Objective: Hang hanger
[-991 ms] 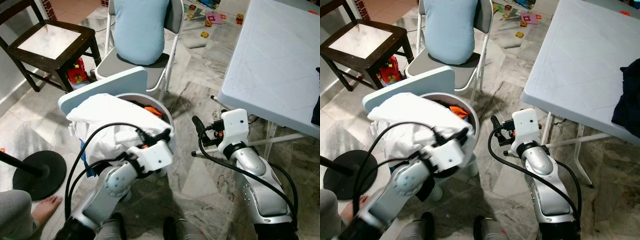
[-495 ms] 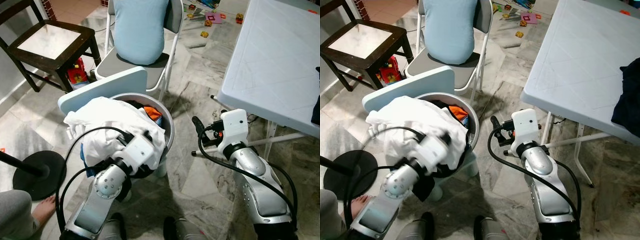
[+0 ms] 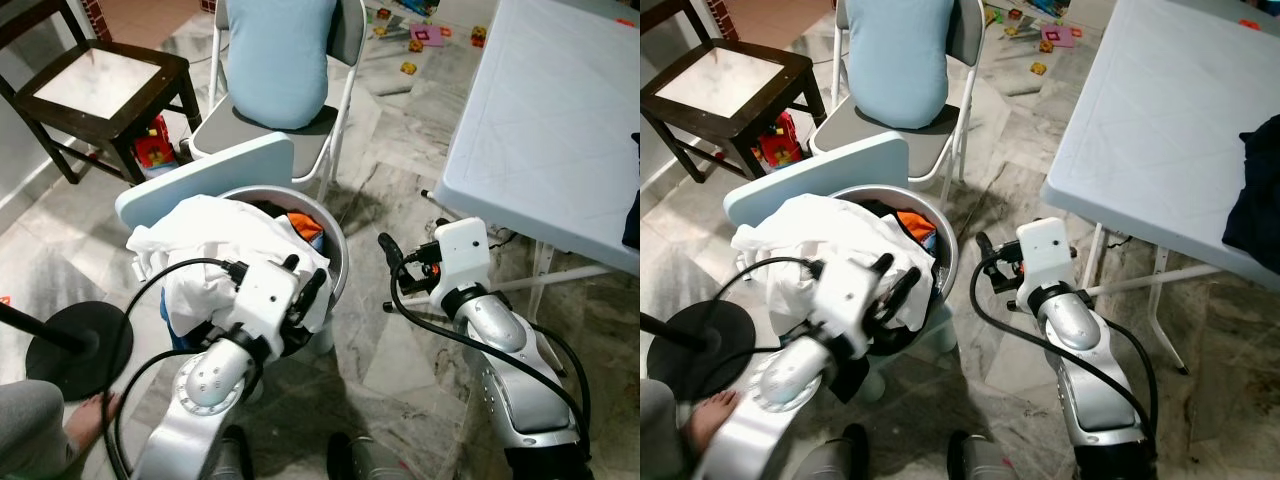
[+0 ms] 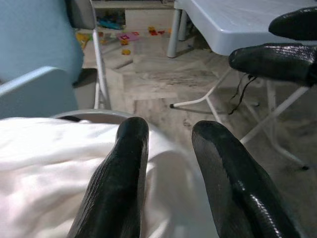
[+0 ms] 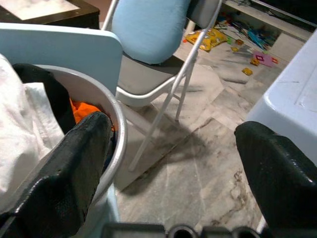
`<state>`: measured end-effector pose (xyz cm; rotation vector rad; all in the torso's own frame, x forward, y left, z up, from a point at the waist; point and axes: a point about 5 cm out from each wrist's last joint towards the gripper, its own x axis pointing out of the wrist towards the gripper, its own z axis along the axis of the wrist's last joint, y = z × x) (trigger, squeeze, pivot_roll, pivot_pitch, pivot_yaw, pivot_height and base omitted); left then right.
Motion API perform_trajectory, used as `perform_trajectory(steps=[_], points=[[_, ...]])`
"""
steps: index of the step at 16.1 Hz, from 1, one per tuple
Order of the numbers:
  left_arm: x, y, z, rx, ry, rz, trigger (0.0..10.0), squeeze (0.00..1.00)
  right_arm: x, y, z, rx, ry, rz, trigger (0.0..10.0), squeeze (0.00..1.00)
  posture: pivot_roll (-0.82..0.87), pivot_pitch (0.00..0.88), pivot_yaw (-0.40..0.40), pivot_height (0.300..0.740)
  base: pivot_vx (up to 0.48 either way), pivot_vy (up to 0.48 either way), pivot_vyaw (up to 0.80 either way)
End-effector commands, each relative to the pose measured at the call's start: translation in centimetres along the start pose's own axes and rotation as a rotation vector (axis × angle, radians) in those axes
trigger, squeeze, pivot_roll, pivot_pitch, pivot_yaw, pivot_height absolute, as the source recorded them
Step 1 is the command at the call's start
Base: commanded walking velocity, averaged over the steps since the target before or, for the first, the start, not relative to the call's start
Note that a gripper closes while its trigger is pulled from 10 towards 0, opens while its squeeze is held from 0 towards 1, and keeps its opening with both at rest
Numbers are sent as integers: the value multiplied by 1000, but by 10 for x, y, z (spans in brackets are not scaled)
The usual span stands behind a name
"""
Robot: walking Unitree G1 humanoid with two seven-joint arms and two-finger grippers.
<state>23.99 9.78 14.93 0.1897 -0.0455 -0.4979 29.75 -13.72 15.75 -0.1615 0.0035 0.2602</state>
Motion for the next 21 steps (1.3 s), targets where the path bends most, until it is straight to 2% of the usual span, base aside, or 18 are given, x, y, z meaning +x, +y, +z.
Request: perform_trajectory(steps=[1,2,3,5,6,7,10,12,15,18,21], points=[[-8,6,7,39,-36,32,10000,1000,-2,-1,-5,6,19,0,10000,0,-8,259,-93,740,0,0,0],[-18,18,2,41,0,152,10000,1000,0,-4,-7,20,29,-16,10000,0,-1,259,-93,740,0,0,0],[-23,21,-3,6,30,203,10000,1000,0,-4,-7,19,28,-16,10000,0,-1,259,-93,740,0,0,0],[-28,25,-12,-159,62,327,10000,1000,2,-1,-6,18,21,-4,10000,0,4,253,-97,740,0,0,0],[-32,31,-18,-213,76,415,10000,1000,3,1,-5,15,18,2,10000,0,4,249,-100,740,0,0,0],[-34,35,-19,-210,86,450,10000,1000,3,1,-5,14,16,5,10000,0,5,249,-100,740,0,0,0],[-56,60,-44,-299,201,675,10000,1000,4,-2,-5,8,17,4,10000,0,9,245,-99,740,0,0,0],[-63,61,-45,-284,215,699,10000,1000,4,-2,-7,9,18,-2,10000,0,9,245,-99,740,0,0,0],[-63,60,-46,-316,218,725,10000,1000,3,2,-8,17,18,3,10000,0,15,249,-96,740,0,0,0],[-57,64,-52,-339,225,725,10000,1000,4,3,-7,17,16,8,10000,0,10,249,-101,740,0,0,0],[-47,67,-62,-363,272,690,10000,1000,5,0,-6,14,12,-1,10000,0,3,250,-103,740,0,0,0]])
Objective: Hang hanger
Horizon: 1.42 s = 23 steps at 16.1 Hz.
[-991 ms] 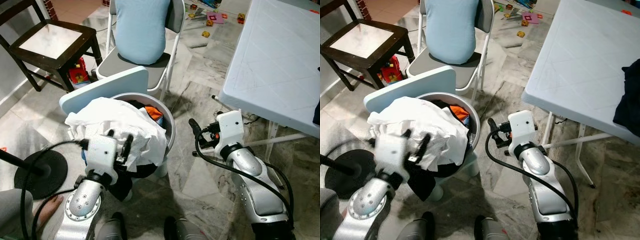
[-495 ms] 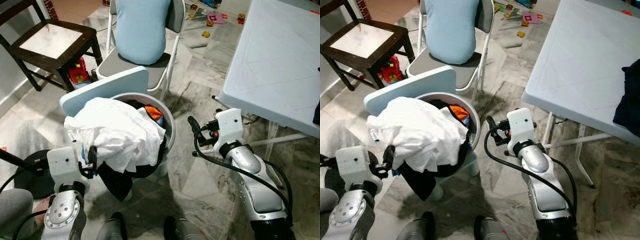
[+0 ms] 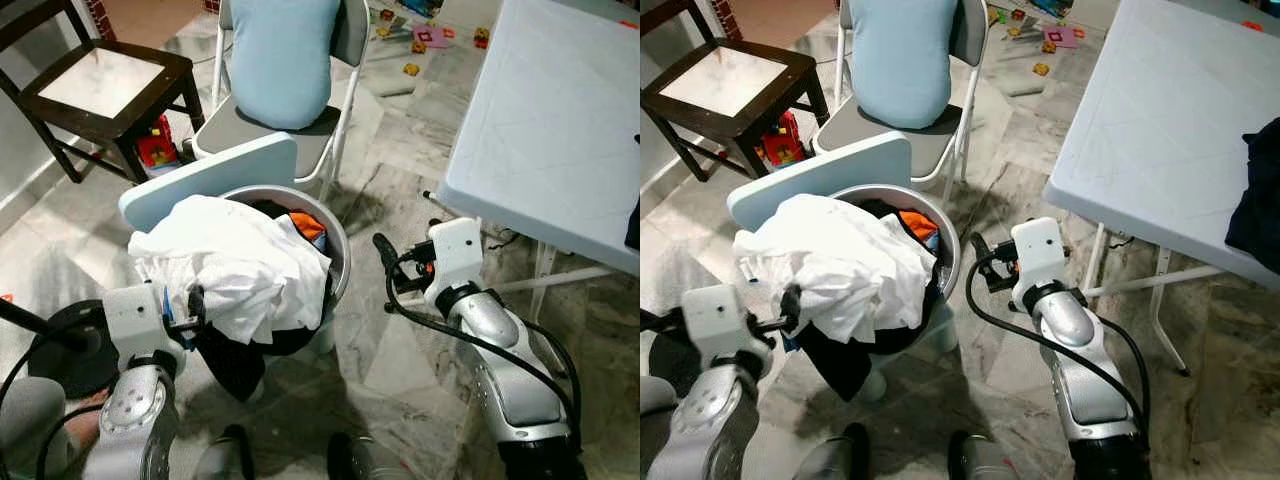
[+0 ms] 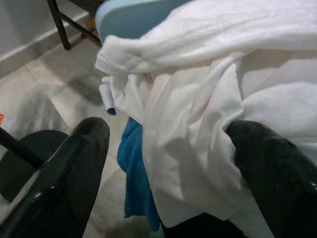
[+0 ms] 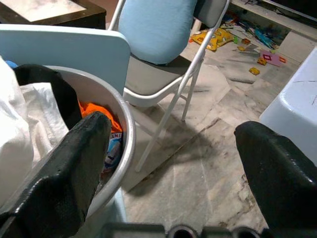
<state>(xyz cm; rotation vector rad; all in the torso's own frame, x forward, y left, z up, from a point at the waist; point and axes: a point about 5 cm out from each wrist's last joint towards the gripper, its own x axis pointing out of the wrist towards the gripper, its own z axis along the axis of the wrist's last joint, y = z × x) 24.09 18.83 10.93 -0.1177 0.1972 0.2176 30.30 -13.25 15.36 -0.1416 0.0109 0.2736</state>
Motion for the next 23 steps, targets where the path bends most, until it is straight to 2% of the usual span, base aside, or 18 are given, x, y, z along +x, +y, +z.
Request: perform_trajectory(steps=[1,4,5,6,7,13,16,21,23], points=[[3,2,-9,-22,54,4,10000,1000,-2,-3,-3,-7,8,-15,10000,0,3,251,-105,740,0,0,0],[25,-10,-9,-78,74,-53,10000,1000,-2,1,-3,-4,8,-10,10000,0,-6,250,-106,740,0,0,0],[33,-20,-14,-80,107,-91,10000,1000,-2,1,-3,-3,6,-10,10000,0,-9,249,-105,740,0,0,0],[36,-26,-16,-76,113,-124,4314,918,-2,1,-3,-3,6,-11,10000,0,-11,251,-103,740,0,0,0],[41,-36,-24,-94,149,-178,0,0,-2,0,-2,-5,3,-14,10000,0,-22,251,-99,740,0,0,0],[40,-48,-30,-72,147,-232,0,0,-5,-6,0,-20,6,-26,10000,0,-66,275,-98,740,0,0,0],[38,-42,-32,-54,138,-231,0,0,-6,2,-2,-2,2,-27,10000,0,-60,279,-68,740,0,0,0],[35,-38,-29,-28,124,-232,0,0,-10,0,-6,-1,15,-34,10000,0,-51,282,-59,740,0,0,0],[35,-33,-29,30,113,-220,0,0,-7,3,-5,7,8,-36,10000,0,-37,274,-52,740,0,0,0]])
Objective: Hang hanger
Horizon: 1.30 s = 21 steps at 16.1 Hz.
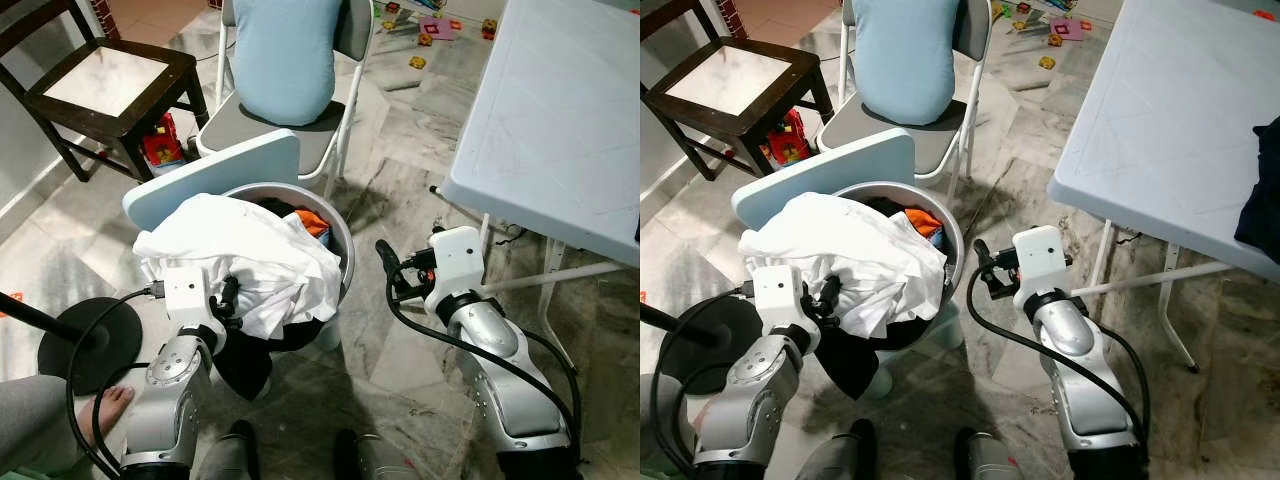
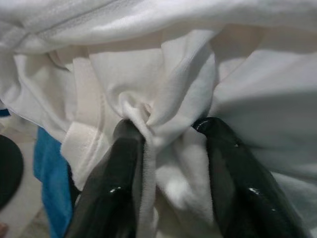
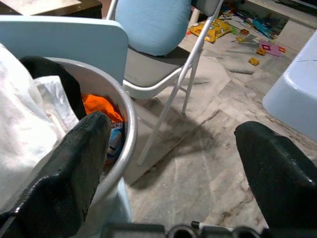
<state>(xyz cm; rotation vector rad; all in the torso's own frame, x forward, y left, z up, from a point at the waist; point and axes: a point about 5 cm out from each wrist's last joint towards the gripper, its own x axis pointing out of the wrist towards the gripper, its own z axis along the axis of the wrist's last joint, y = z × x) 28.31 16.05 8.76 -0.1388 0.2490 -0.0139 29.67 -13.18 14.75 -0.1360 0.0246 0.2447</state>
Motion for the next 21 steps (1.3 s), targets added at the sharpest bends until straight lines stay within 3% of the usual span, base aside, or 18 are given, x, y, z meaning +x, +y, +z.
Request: perform_trajectory(steps=[1,4,8,10,11,14,18,20,21], points=[[-4,1,-12,17,50,8,0,0,-1,1,1,4,-10,-8,10000,0,-27,272,-46,740,0,0,0],[-6,7,-11,76,23,32,0,0,-5,2,-7,23,7,-17,10000,0,10,255,-50,740,0,0,0],[-8,10,-9,79,3,70,0,0,-1,-2,-5,18,8,-10,10000,0,10,235,-74,740,0,0,0],[-16,7,2,114,-44,80,0,0,1,-6,-4,9,3,-13,10000,0,15,235,-78,740,0,0,0],[-23,10,11,151,-108,134,0,0,1,-6,-5,7,4,-14,10000,0,16,235,-79,740,0,0,0],[-42,22,44,345,-275,262,0,0,2,-3,-3,13,-9,-13,10000,0,38,241,-91,740,0,0,0],[-54,46,59,506,-298,331,0,0,5,-2,-3,17,-12,-6,10000,0,50,242,-86,740,0,0,0],[-54,66,90,748,-393,273,0,0,4,-4,-6,17,-3,-13,10000,0,57,239,-90,740,0,0,0],[-51,71,100,798,-419,272,0,0,3,-3,-7,17,0,-10,10000,0,58,237,-90,740,0,0,0]])
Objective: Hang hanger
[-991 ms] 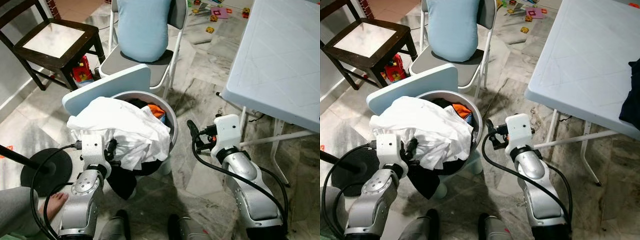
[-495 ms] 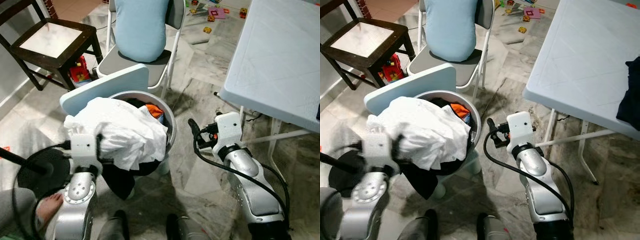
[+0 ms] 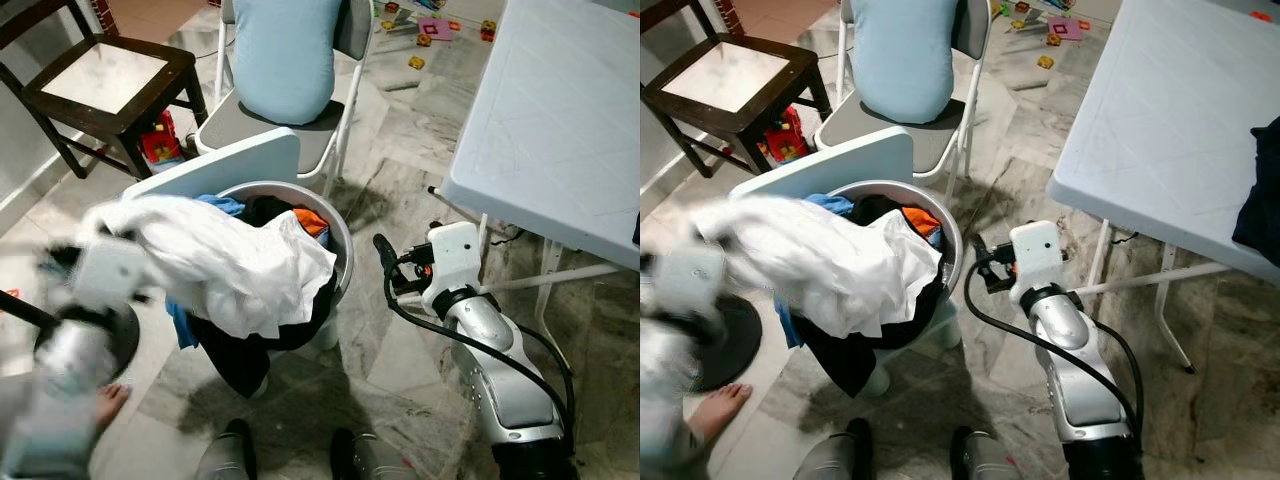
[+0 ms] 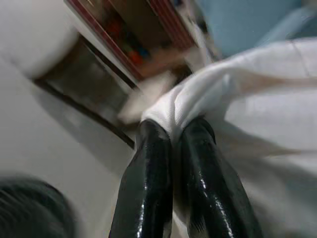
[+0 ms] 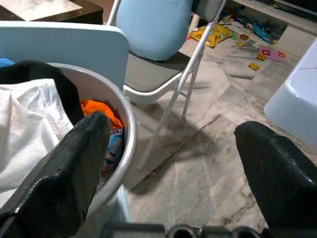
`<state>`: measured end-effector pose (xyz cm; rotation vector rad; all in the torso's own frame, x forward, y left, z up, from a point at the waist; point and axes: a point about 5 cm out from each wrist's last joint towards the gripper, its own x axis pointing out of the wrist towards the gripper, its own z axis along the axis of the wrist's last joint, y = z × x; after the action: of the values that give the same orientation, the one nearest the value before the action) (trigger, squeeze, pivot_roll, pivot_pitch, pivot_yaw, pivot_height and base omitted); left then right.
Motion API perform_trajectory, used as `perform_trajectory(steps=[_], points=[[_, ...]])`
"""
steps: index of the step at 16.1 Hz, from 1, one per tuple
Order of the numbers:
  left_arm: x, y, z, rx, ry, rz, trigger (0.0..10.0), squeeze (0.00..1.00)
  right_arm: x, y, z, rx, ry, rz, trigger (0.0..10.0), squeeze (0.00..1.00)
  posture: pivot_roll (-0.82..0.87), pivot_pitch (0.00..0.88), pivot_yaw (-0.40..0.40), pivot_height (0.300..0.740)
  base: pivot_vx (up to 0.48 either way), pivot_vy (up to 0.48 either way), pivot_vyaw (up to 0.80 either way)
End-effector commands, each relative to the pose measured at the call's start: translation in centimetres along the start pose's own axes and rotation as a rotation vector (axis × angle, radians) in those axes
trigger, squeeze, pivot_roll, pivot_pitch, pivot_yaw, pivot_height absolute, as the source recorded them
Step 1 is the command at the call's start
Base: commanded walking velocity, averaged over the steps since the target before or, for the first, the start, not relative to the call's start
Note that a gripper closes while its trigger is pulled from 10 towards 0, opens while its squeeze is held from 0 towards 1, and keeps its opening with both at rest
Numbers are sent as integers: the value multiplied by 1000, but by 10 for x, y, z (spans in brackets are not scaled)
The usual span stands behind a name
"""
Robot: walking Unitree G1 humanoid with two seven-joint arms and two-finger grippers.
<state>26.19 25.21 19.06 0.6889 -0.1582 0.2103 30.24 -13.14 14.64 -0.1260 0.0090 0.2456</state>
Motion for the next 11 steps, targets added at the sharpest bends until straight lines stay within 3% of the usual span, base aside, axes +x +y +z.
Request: perform_trajectory(steps=[1,4,6,8,9,10,11], points=[[8,13,4,11,-28,45,0,0,-3,0,-7,8,19,0,10000,0,61,233,-88,740,0,0,0],[30,44,12,3,-36,165,0,0,-1,2,-6,13,16,-1,10000,0,58,228,-81,740,0,0,0],[38,37,22,61,-91,121,0,0,0,3,-6,15,13,0,10000,0,55,225,-83,740,0,0,0],[50,1,40,160,-191,-91,0,0,0,4,-5,12,12,5,10000,0,48,221,-82,740,0,0,0],[52,-31,51,220,-273,-294,0,0,1,2,-5,7,11,0,10000,0,38,218,-78,740,0,0,0],[46,-65,54,276,-313,-524,0,0,0,-2,-4,2,9,-14,10000,0,26,218,-71,740,0,0,0],[36,-84,52,298,-331,-674,0,0,0,-4,-4,0,9,-23,10000,0,19,219,-65,740,0,0,0]])
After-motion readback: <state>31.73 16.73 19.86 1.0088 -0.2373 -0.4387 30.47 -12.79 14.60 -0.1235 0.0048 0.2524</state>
